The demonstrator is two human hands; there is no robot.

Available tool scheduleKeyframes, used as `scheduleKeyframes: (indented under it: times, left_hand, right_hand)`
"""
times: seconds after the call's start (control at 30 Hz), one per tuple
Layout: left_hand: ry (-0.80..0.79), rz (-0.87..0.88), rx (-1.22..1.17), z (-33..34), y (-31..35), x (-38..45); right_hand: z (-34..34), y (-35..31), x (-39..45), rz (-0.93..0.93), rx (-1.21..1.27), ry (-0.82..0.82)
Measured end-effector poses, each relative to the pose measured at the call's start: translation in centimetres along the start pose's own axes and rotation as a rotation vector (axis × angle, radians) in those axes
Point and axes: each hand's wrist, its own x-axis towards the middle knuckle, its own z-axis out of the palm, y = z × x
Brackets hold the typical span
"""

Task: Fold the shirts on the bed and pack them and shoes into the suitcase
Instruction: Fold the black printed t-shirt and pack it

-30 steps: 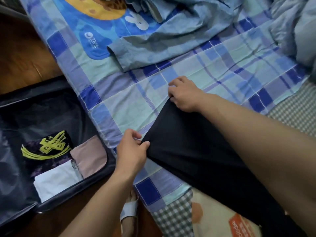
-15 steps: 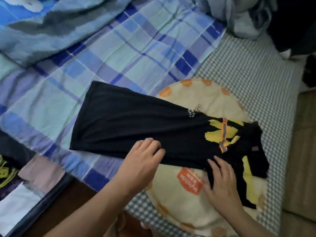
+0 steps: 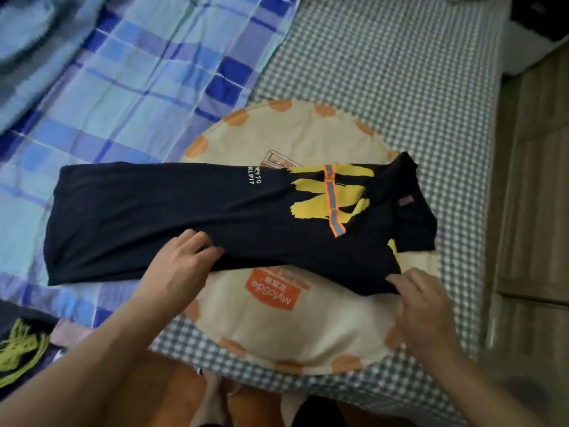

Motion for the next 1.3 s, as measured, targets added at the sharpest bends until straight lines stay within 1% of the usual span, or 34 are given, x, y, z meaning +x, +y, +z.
scheduleKeyframes:
  times: [0.03, 0.07, 0.1, 0.17, 0.2, 0.23, 0.27, 0.3, 0.33, 0.37, 0.4, 0.43, 0.47, 0.5, 0.57, 0.6, 0.63, 0.67, 0.73, 0.77, 0.8, 0.83, 0.9, 0.97, 1.0, 1.07, 1.13, 1.2, 1.23, 1.3]
  left_hand:
    - [-0.027, -0.007, 0.045, -0.1, 0.3, -0.2]
    - [-0.072, -0.040, 0.100, -0.1, 0.8, -0.4]
    - [-0.114, -0.089, 0.143, 0.1, 1.5, -0.4]
    - [-0.144, -0.157, 0.158, 0.6, 3.5, -0.1]
    - [-0.146, -0.143, 0.133, 0.9, 4.8, 0.4]
    - [-0.153, -0.111, 0.097, 1.1, 6.4, 1.1]
    - [-0.159, -0.077, 0.056, 1.4, 8.1, 1.7]
    - [-0.181, -0.078, 0.000, 1.8, 9.9, 2.4]
    - [-0.207, -0.134, -0.071, 2.2, 11.8, 3.1]
    - [-0.232, -0.250, -0.150, 2.5, 13.8, 3.7]
    - [-0.252, -0.406, -0.239, 3.0, 15.6, 4.3]
    - [-0.255, -0.587, -0.341, 3.4, 17.2, 4.9]
    - [-0.242, -0.761, -0.439, 3.8, 18.5, 5.4]
    - [-0.233, -0.901, -0.520, 4.1, 19.4, 5.7]
    - [-0.216, -1.065, -0.636, 4.9, 20.0, 6.4]
    - [-0.219, -1.126, -0.696, 5.1, 20.2, 6.7]
    - [-0.220, -1.181, -0.758, 5.3, 20.4, 6.8]
    - [-0.213, -1.229, -0.811, 5.3, 20.8, 6.9]
    - [-0.189, -1.285, -0.875, 5.3, 21.5, 6.9]
    - [-0.176, -1.304, -0.890, 5.4, 21.9, 6.8]
    - [-0.159, -1.326, -0.898, 5.4, 22.3, 6.8]
    - [-0.134, -1.345, -0.907, 5.5, 22.6, 6.8]
    - [-0.081, -1.365, -0.925, 5.6, 23.1, 6.7]
    - [-0.094, -1.355, -0.922, 5.5, 23.4, 6.8]
    - [-0.125, -1.340, -0.918, 5.6, 23.6, 6.9]
    - [-0.181, -1.305, -0.934, 5.7, 23.8, 7.0]
    - [-0.209, -1.284, -0.988, 5.5, 23.9, 6.9]
    - [-0.218, -1.285, -1.102, 5.1, 24.0, 6.6]
    - [-0.212, -1.287, -1.170, 4.9, 24.1, 6.5]
    - [-0.176, -1.297, -1.296, 4.5, 24.5, 6.2]
  right_hand:
    - [-0.3, 0.1, -0.4, -0.067, -0.041, -0.023]
    - [-0.3, 0.1, -0.8, -0.121, -0.088, -0.098]
    - [0.1, 0.0, -1.3, -0.165, -0.131, -0.218]
    - [0.6, -0.6, -1.6, -0.216, -0.134, -0.604]
    - [0.7, -0.6, -1.5, -0.157, -0.065, -0.802]
    - [0.4, -0.4, -0.6, -0.025, 0.041, -0.921]
    - [0.1, -0.1, 0.6, 0.125, 0.189, -0.897]
    - [0.1, 0.6, 2.0, 0.268, 0.333, -0.761]
    - [0.2, 1.5, 3.8, 0.382, 0.411, -0.574]
    - [0.8, 2.8, 5.6, 0.494, 0.437, -0.409]
    - [1.4, 4.2, 7.8, 0.596, 0.458, -0.288]
    - [2.1, 5.6, 10.1, 0.687, 0.489, -0.236]
    - [2.7, 6.8, 12.4, 0.754, 0.545, -0.237]
    - [3.3, 7.6, 14.4, 0.813, 0.628, -0.279]
    - [4.8, 8.3, 17.2, 0.877, 0.767, -0.382]
    - [5.3, 8.4, 17.7, 0.864, 0.762, -0.408]
    - [5.5, 8.4, 17.6, 0.847, 0.705, -0.389]
    - [5.5, 8.5, 17.2, 0.846, 0.620, -0.324]
    - [5.1, 8.6, 15.5, 0.881, 0.445, -0.154]
    - [5.1, 8.9, 14.5, 0.878, 0.390, -0.109]
    - [5.3, 9.0, 13.7, 0.859, 0.369, -0.097]
    - [5.5, 9.0, 13.1, 0.823, 0.372, -0.107]
    - [6.0, 8.7, 13.1, 0.746, 0.476, -0.127]
    - [6.3, 8.3, 14.3, 0.714, 0.614, -0.176]
    - [6.4, 8.1, 15.1, 0.714, 0.638, -0.208]
    - [6.5, 7.8, 15.9, 0.752, 0.629, -0.213]
    - [6.0, 7.8, 15.4, 0.811, 0.631, -0.122]
    - [5.4, 8.0, 13.7, 0.875, 0.595, -0.028]
    - [5.3, 8.1, 12.8, 0.891, 0.553, -0.033]
    - [5.5, 8.3, 11.1, 0.916, 0.495, -0.142]
